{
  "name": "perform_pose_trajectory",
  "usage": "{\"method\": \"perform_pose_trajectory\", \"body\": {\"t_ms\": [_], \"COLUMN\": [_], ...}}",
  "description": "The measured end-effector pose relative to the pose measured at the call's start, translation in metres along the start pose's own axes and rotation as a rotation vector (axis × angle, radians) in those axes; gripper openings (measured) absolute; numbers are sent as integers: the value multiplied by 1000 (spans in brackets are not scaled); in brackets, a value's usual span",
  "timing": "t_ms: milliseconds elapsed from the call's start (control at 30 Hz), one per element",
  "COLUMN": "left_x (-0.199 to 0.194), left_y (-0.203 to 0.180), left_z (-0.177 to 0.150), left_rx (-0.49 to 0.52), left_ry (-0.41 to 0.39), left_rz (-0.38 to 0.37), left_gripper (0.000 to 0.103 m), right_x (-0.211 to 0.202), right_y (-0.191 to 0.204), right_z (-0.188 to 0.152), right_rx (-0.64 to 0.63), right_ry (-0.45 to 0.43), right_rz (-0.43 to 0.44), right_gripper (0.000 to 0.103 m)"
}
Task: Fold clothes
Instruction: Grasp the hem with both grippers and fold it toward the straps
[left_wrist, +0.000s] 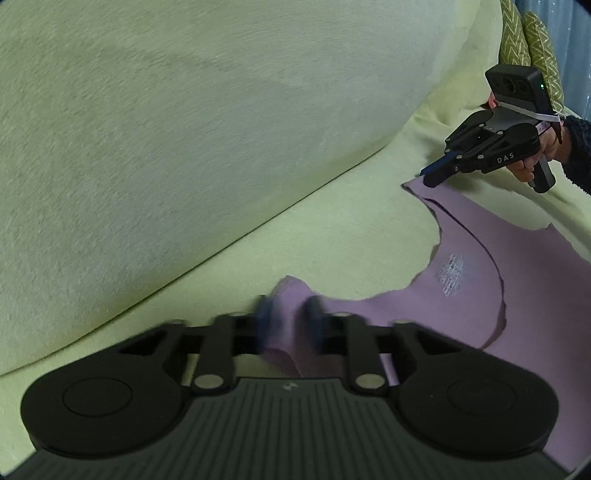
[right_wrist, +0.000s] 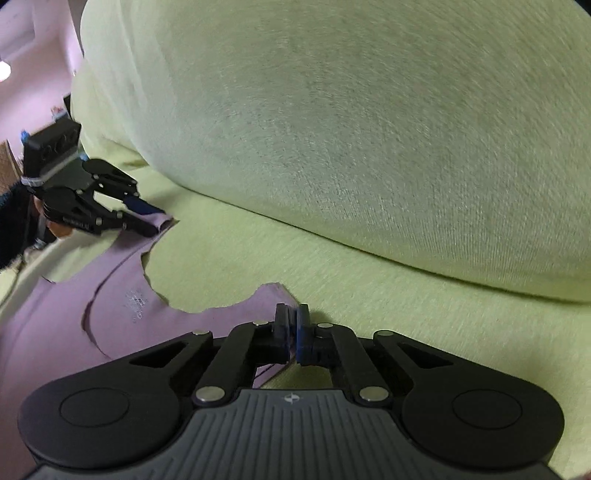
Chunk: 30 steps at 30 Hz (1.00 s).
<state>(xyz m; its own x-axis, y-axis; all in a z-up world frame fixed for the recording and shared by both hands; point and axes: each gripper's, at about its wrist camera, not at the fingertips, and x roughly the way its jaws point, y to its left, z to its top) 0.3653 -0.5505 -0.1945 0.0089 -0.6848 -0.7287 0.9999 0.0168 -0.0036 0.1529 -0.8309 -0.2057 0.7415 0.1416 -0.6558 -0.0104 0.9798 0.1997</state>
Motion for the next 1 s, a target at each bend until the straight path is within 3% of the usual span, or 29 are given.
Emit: {"method": "perform_pose_trajectory", "body": {"t_ms": [133,300,433,567,733,833,867,1000], "left_x": [-14,-92,-162,-201,-203,-196,-194,-191], "left_y": [-23,-73,-151,-239,-331,-375,-384,-401], "left_z": [5,-1,-36,-97,-182,-220,-225,-227], "left_rx": [64,75,95,122,161,253,292,447], "left_ry": [0,-126,-219,-219,-74,11,16,31], "left_rz": [71,129,139,146,175,241,276,398], "left_gripper": [2,2,2,8,19,30,30,38], "right_x": [-22,-98,-158,-195,-197,-186,-184,-176], "right_y": [28,95,176,254,330,360,368,390], "right_z": [1,-16,-60,-129,-214,-248,-255,-265], "right_rx": [-86,-212,-393,-501,-593,-656,-682,-759], "right_ry": [-41,-213,-248,-183,14,106,113,83], "right_rz": [-86,-167,-232,-238,-233,-315,-358,-507], "right_gripper": [2,2,2,2,3,18,26,37]}}
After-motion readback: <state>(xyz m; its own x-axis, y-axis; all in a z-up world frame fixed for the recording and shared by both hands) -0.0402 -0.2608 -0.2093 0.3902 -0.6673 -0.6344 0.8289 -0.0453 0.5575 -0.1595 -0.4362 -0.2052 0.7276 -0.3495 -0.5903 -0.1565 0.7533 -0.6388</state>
